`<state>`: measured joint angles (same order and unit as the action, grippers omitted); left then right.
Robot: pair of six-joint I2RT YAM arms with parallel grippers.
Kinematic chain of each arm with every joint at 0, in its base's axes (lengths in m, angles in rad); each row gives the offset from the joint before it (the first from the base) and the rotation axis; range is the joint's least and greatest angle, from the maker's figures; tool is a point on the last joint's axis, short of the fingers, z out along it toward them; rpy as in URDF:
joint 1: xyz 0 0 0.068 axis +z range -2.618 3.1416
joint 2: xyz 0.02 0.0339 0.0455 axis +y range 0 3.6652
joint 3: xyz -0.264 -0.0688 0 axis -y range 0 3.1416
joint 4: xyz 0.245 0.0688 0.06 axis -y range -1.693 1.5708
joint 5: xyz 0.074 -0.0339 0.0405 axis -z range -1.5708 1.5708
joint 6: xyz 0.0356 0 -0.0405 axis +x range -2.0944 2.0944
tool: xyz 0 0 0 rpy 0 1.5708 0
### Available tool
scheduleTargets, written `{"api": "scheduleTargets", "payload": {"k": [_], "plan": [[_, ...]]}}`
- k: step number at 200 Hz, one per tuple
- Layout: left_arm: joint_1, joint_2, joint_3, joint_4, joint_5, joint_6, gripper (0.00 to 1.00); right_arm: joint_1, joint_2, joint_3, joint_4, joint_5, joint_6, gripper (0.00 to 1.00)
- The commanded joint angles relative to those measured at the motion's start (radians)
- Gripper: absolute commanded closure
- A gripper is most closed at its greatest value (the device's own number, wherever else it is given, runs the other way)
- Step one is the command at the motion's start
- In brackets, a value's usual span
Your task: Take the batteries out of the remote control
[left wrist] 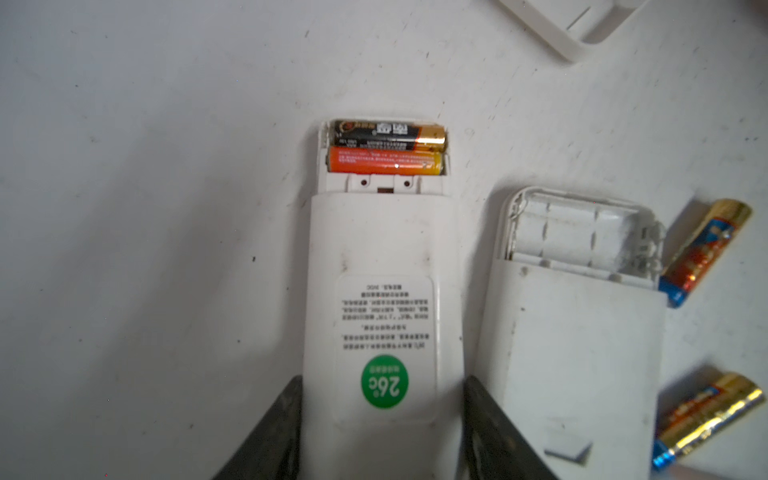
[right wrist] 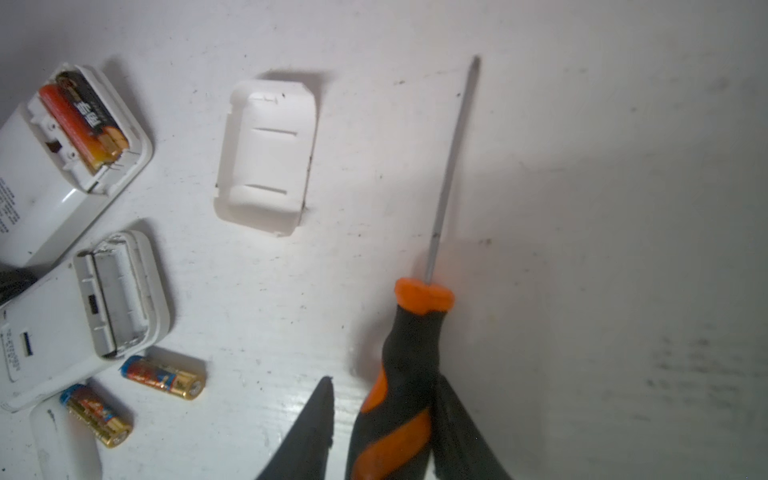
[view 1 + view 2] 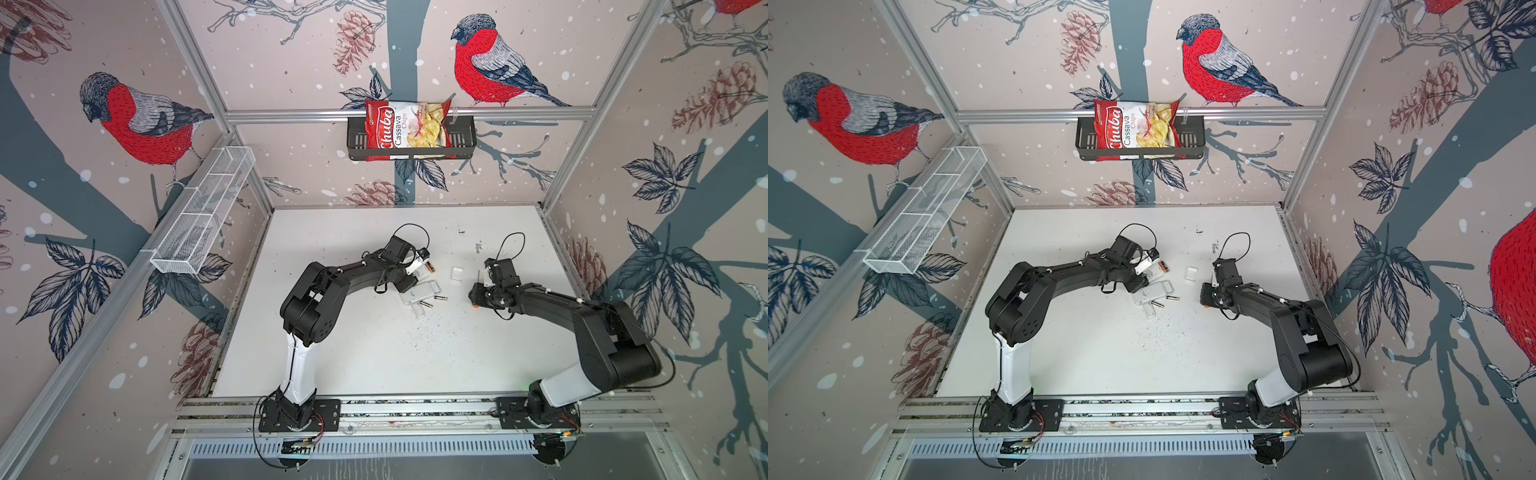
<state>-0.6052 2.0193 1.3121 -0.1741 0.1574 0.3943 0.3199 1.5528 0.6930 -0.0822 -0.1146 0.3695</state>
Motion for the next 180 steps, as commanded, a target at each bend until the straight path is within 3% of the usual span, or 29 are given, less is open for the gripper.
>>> {"api": "scheduleTargets", "payload": {"k": [1,32,66,100,134,153,180], "plan": [[0.008,-0.038,-0.012,-0.008,0.030,-0.024,0.33,0.027,0.036,0.025,-0.053,0.064,0.018,0.66],[0.031,-0.125,-0.042,0.049,0.048,-0.080,0.03,0.052,0.084,0.070,-0.083,0.109,0.016,0.82],[0.043,-0.237,-0.092,0.174,0.052,-0.178,0.03,0.064,0.102,0.101,-0.110,0.132,0.000,0.92],[0.044,-0.343,-0.204,0.396,0.040,-0.342,0.03,0.075,0.035,0.122,-0.123,0.147,-0.053,0.96],[0.062,-0.404,-0.351,0.652,-0.010,-0.597,0.04,0.085,-0.121,0.071,0.015,-0.040,-0.141,0.97],[0.095,-0.406,-0.401,0.765,0.060,-0.752,0.07,0.087,-0.194,0.035,0.130,-0.195,-0.163,0.99],[0.131,-0.417,-0.464,0.963,0.160,-0.881,0.07,0.105,-0.243,0.032,0.242,-0.334,-0.202,0.99]]}}
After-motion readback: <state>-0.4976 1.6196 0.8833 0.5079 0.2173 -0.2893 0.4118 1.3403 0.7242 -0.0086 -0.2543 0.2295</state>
